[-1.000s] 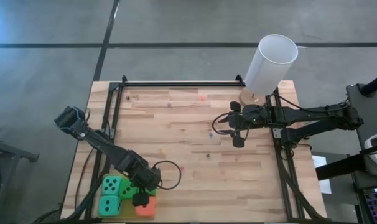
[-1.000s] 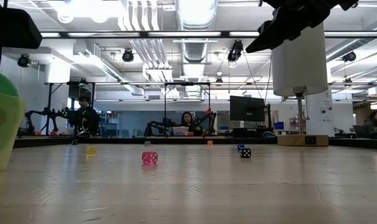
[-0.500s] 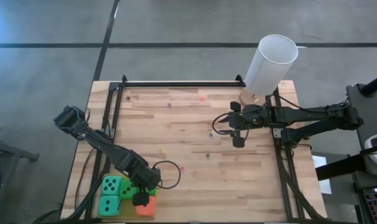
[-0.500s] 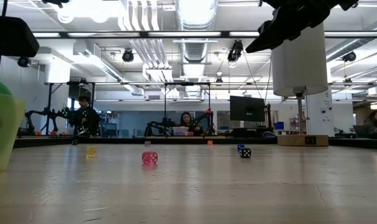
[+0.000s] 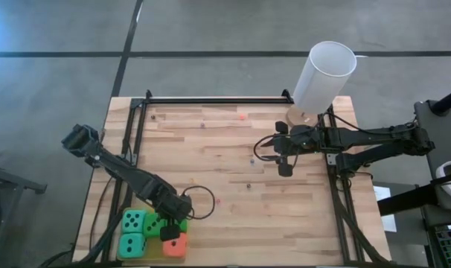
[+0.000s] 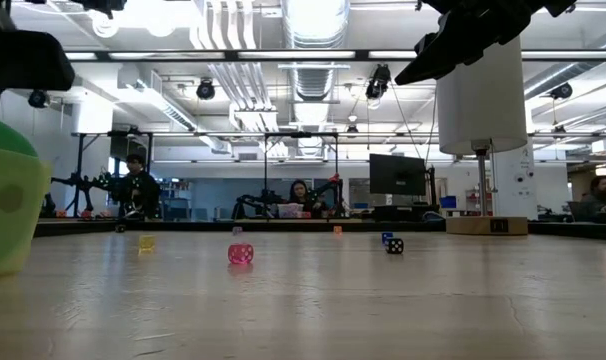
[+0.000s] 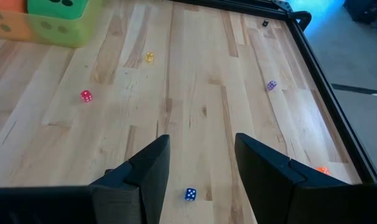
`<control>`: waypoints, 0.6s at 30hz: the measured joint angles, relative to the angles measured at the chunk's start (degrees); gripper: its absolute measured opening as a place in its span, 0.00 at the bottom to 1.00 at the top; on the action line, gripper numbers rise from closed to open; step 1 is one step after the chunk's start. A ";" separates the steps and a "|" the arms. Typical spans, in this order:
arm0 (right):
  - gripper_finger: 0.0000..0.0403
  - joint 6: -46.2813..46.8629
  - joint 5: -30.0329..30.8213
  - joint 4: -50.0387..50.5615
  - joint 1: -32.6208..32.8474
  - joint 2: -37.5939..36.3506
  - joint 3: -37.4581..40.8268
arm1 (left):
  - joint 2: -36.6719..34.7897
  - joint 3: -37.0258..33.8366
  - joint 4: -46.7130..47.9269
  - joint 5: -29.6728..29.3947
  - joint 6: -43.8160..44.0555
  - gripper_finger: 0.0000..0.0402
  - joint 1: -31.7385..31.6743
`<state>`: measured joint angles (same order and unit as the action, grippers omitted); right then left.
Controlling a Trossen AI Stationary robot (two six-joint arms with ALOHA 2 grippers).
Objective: Pick & Place Dice
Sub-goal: Put the large green dice into the yellow bin, then put the yellow dice into the yellow bin
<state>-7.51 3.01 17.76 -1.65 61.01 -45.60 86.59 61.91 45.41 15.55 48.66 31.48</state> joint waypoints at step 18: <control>0.45 0.00 0.01 0.00 0.00 0.00 0.00 | -9.18 -0.20 7.90 -27.46 3.89 0.99 -6.09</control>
<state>-7.51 3.03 17.76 -1.65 61.01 -45.60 77.41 61.71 53.30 -11.92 52.55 25.39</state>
